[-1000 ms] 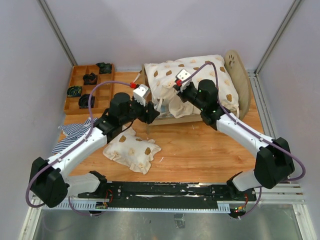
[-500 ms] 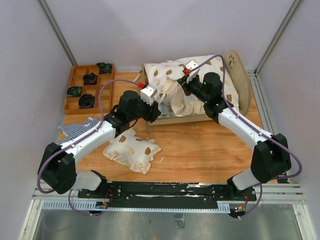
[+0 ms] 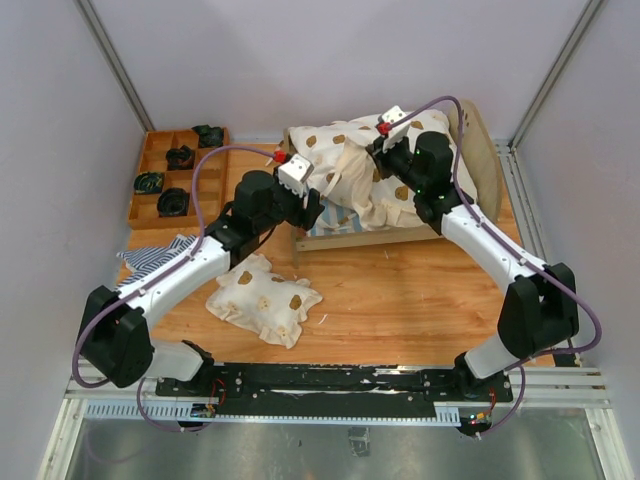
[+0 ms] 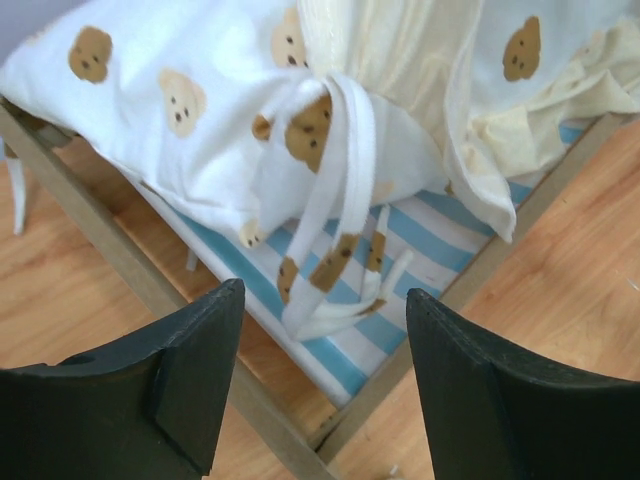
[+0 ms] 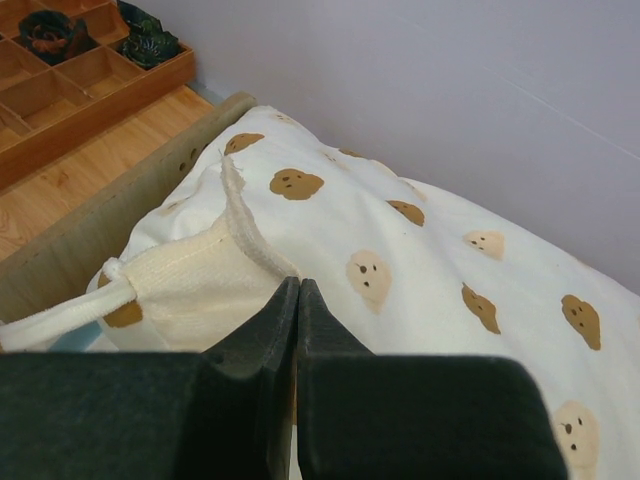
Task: Set up the pet bed
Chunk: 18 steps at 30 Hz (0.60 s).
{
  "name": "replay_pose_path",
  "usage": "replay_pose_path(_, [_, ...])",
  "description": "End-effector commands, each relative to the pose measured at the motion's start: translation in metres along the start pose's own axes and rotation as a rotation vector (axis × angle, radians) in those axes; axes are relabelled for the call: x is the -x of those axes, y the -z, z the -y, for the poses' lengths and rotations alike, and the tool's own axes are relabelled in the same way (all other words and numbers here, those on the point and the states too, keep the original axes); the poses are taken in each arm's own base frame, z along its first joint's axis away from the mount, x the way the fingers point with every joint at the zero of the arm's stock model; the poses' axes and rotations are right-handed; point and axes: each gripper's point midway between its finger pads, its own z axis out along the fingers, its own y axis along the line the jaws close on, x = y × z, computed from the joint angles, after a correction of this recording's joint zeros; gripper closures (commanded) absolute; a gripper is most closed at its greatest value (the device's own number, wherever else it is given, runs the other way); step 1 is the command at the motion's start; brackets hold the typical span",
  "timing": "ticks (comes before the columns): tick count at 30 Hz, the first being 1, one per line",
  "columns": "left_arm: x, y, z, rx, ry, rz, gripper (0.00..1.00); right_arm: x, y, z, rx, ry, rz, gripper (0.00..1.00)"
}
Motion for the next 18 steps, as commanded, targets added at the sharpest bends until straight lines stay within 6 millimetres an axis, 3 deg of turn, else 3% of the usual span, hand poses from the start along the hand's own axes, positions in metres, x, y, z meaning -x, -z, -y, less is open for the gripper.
replay_pose_path(1, [0.012,-0.010,-0.015,0.066,-0.060,0.007,0.31,0.016,-0.003,0.019,-0.044,0.001,0.030,1.00])
replay_pose_path(10, [-0.005,-0.025,-0.024,0.099,-0.101,-0.046,0.46,0.022,-0.001,0.023,-0.039,0.002,0.044,1.00])
replay_pose_path(13, [-0.006,-0.026,-0.021,0.078,-0.117,-0.053,0.76,0.020,0.001,0.024,-0.041,0.003,0.041,1.00])
replay_pose_path(18, [0.016,-0.013,-0.016,0.056,-0.117,-0.029,0.99,0.013,0.001,0.028,-0.052,-0.002,0.032,1.00])
